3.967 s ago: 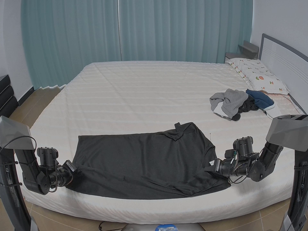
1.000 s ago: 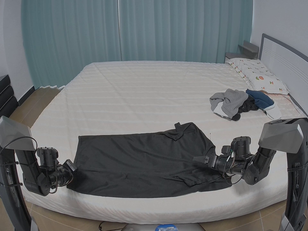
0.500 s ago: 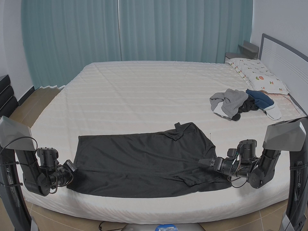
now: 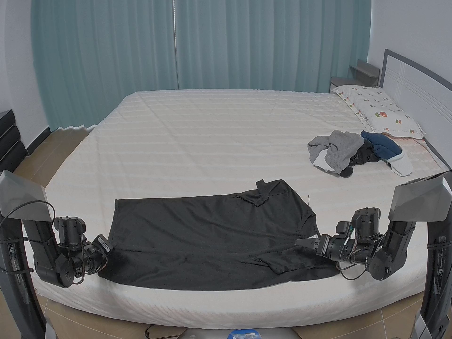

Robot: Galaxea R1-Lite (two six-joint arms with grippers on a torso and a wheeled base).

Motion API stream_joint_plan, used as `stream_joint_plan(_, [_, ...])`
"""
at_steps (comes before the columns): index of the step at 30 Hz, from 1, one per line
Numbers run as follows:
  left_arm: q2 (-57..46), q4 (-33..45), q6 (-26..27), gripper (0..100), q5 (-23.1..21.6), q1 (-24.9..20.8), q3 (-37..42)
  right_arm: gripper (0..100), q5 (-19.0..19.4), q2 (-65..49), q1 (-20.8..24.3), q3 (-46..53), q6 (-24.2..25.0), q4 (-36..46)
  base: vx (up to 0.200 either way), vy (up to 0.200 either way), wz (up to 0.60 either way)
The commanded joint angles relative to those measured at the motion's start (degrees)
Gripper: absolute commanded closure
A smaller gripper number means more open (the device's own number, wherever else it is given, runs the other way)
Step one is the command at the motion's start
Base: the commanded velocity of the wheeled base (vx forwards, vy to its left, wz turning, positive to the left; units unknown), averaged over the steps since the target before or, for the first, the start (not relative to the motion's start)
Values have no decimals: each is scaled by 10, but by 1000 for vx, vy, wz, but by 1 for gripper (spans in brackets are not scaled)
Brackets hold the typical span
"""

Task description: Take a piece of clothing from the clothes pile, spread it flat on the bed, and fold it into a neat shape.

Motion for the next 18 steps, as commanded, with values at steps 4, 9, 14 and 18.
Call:
stream_joint_plan(4, [0, 0, 0, 100, 0, 0, 0, 100, 0, 2, -4, 1, -2, 1, 0, 0, 0])
stream_joint_plan(9, [-4, 0, 0, 100, 0, 0, 1, 100, 0, -3, -11, 5, -1, 2, 0, 0, 0])
stream_joint_plan(14, [-7, 0, 0, 100, 0, 0, 2, 100, -1, -28, -26, 19, 0, -5, 0, 0, 0])
stream_joint_plan(18, [-16, 0, 0, 100, 0, 1, 5, 100, -1, -58, -38, 28, 1, -5, 0, 0, 0])
